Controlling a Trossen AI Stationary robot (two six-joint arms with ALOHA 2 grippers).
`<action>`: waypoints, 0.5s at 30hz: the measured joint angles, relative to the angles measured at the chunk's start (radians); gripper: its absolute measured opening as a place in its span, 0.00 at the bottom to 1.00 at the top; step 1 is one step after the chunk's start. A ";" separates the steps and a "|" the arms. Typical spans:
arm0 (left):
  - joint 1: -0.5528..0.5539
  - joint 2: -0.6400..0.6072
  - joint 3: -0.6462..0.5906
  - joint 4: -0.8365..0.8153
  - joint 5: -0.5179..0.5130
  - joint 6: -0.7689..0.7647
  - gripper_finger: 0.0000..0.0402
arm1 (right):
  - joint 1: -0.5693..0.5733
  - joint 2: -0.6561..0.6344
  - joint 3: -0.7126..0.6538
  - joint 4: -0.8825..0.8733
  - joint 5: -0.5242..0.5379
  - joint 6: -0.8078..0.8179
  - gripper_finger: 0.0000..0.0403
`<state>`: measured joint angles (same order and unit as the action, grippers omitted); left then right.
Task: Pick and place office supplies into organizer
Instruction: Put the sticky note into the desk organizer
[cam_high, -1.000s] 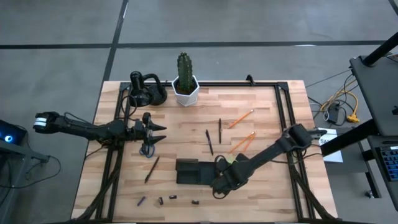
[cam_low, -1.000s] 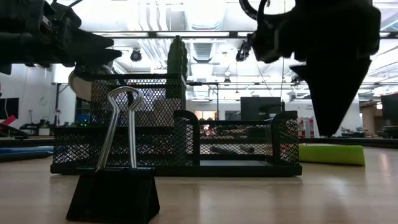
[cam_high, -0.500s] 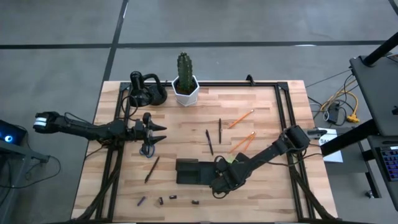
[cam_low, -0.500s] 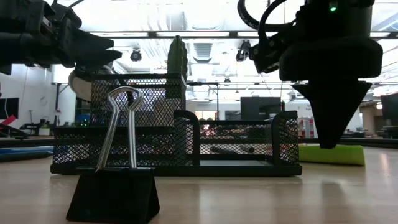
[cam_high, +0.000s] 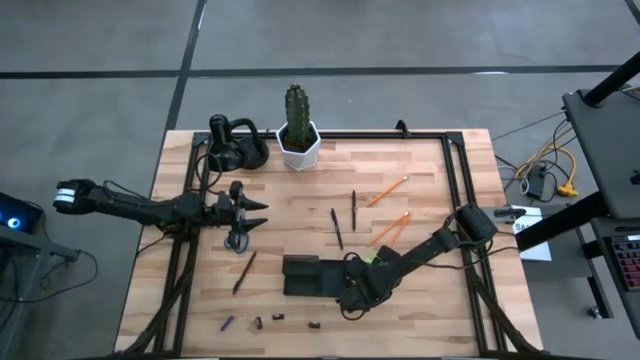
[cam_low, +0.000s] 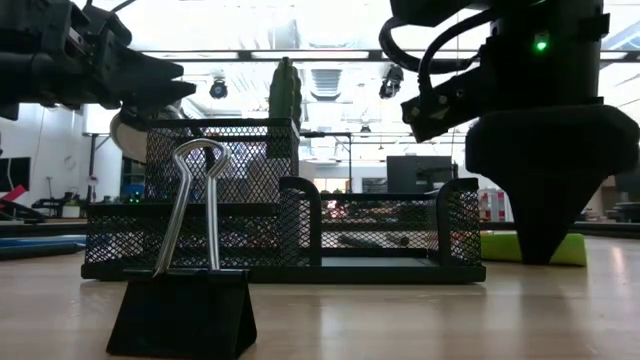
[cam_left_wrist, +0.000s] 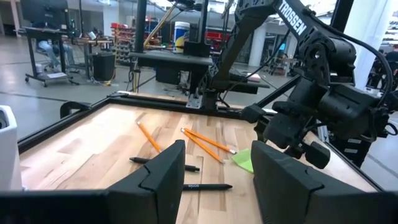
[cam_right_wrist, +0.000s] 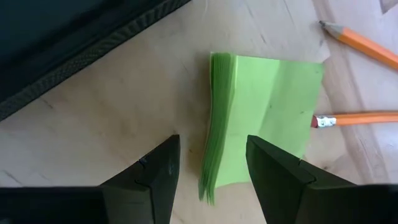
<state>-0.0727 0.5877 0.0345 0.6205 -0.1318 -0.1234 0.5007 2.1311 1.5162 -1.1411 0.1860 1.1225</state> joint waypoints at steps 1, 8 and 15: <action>0.000 0.001 0.000 0.000 0.000 0.000 0.42 | 0.000 0.000 0.000 -0.001 0.000 -0.008 0.42; 0.000 -0.004 0.000 0.001 0.000 0.000 0.42 | -0.004 0.006 0.000 -0.001 0.000 -0.053 0.42; 0.000 -0.004 0.000 -0.001 0.000 0.000 0.42 | -0.007 0.010 -0.003 -0.004 0.000 -0.087 0.41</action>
<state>-0.0725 0.5838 0.0345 0.6198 -0.1322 -0.1234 0.4938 2.1407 1.5127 -1.1454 0.1863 1.0351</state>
